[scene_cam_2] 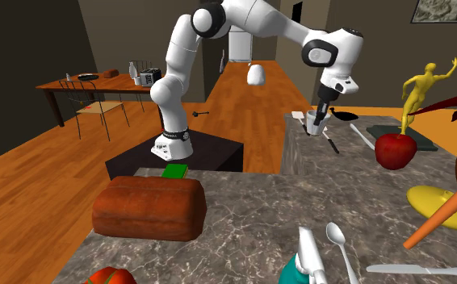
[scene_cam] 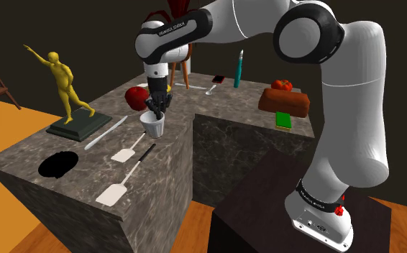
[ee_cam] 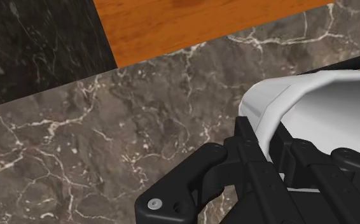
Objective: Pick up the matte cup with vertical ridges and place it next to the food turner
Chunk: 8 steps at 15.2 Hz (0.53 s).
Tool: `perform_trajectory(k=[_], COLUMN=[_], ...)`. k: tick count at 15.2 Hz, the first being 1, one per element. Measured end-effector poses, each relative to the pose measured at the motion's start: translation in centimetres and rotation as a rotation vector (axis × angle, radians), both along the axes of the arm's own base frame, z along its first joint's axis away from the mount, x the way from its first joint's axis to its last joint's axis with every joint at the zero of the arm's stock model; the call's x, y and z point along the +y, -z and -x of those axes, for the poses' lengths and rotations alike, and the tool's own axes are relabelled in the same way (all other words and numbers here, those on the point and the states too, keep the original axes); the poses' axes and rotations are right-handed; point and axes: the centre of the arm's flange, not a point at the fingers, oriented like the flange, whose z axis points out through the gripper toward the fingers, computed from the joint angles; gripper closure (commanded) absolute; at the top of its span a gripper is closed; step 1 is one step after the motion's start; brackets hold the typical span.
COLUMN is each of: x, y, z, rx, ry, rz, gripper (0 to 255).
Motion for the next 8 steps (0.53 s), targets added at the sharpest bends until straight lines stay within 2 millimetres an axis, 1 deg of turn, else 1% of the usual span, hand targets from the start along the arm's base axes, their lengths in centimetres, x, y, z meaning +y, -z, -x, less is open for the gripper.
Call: perform_trajectory(k=[3, 8], x=[0.1, 0.1], y=[1.6, 2.0], z=[0.0, -0.1], rx=[0.0, -0.001], ry=[0.0, 0.0], rz=[0.0, 0.0], gripper=[255, 255])
